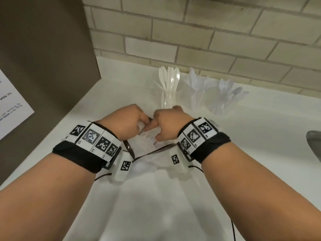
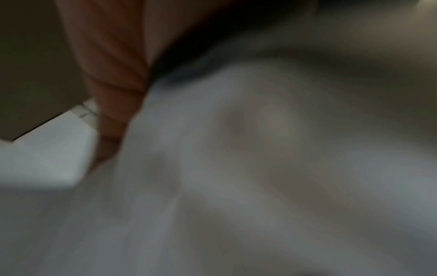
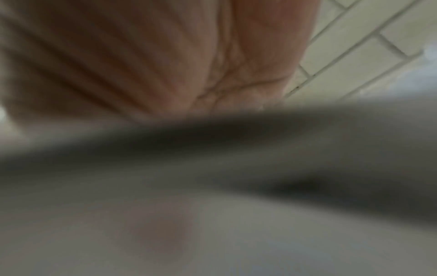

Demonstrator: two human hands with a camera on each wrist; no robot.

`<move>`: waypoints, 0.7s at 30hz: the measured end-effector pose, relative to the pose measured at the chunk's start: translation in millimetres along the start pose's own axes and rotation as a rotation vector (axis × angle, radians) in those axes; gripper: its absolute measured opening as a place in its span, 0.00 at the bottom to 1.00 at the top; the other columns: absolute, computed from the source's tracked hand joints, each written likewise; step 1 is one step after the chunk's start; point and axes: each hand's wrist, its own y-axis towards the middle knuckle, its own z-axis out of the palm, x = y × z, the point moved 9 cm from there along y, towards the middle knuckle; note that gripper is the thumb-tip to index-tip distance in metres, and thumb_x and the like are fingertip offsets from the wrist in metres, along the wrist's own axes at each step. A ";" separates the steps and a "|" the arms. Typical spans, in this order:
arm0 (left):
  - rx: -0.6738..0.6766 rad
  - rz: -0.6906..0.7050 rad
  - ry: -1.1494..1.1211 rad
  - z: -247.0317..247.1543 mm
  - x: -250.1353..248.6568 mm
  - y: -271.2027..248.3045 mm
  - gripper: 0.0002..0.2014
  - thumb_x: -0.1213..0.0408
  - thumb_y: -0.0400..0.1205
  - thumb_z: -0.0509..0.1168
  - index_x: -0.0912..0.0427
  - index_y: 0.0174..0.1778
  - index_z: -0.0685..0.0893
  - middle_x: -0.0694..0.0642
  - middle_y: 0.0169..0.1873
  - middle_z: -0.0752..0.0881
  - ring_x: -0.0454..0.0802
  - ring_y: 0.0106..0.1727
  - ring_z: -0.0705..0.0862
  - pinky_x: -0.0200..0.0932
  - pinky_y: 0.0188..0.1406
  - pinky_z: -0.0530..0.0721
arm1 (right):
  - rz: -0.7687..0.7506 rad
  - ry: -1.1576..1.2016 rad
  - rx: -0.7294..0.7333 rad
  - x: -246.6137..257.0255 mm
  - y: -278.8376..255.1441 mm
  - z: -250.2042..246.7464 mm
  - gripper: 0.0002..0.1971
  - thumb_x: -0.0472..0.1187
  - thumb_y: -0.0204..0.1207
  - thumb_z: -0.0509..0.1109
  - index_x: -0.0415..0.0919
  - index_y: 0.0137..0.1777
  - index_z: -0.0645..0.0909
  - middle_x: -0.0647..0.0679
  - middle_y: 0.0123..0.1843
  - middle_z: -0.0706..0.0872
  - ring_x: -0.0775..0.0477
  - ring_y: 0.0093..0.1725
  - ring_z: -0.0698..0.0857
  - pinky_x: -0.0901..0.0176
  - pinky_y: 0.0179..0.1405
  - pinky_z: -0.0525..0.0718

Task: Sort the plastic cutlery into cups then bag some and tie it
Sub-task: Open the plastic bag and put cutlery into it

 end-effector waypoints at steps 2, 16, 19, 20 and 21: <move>0.053 -0.093 0.090 -1.0 3.0 -5.9 0.10 0.52 0.80 0.63 0.50 0.48 0.88 0.57 0.48 0.87 0.50 0.44 0.82 0.42 0.40 0.77 | 0.032 0.010 -0.021 6.2 6.4 10.3 0.22 0.44 0.72 0.71 0.56 0.67 0.81 0.48 0.49 0.79 0.45 0.52 0.83 0.53 0.49 0.78; 0.273 -0.398 0.289 28.1 51.9 -17.2 0.26 0.70 0.83 0.54 0.46 0.77 0.67 0.62 0.70 0.71 0.54 0.57 0.77 0.40 0.54 0.79 | 0.230 -0.104 -0.309 -14.1 -3.1 -21.5 0.15 0.43 0.73 0.70 0.44 0.59 0.84 0.44 0.65 0.74 0.40 0.63 0.74 0.49 0.60 0.77; 0.112 -0.406 0.223 27.1 47.7 -7.0 0.14 0.53 0.83 0.57 0.60 0.49 0.80 0.64 0.54 0.76 0.58 0.53 0.81 0.47 0.44 0.75 | -0.004 0.136 -0.368 17.9 1.4 -36.6 0.10 0.35 0.73 0.68 0.41 0.52 0.88 0.45 0.55 0.85 0.44 0.55 0.83 0.55 0.56 0.82; 0.057 -0.410 0.194 26.2 45.0 -8.7 0.15 0.50 0.81 0.61 0.60 0.48 0.79 0.62 0.53 0.73 0.56 0.44 0.81 0.46 0.42 0.75 | -0.025 0.171 -0.265 24.5 7.9 -24.3 0.10 0.38 0.73 0.70 0.41 0.53 0.88 0.46 0.54 0.87 0.45 0.53 0.85 0.56 0.56 0.82; -0.016 -0.397 0.136 25.8 43.5 -8.0 0.13 0.54 0.78 0.65 0.60 0.51 0.78 0.61 0.56 0.71 0.55 0.38 0.79 0.46 0.40 0.76 | 0.001 0.148 -0.163 25.8 14.3 -9.3 0.13 0.41 0.73 0.72 0.41 0.56 0.87 0.46 0.55 0.88 0.45 0.54 0.85 0.58 0.56 0.82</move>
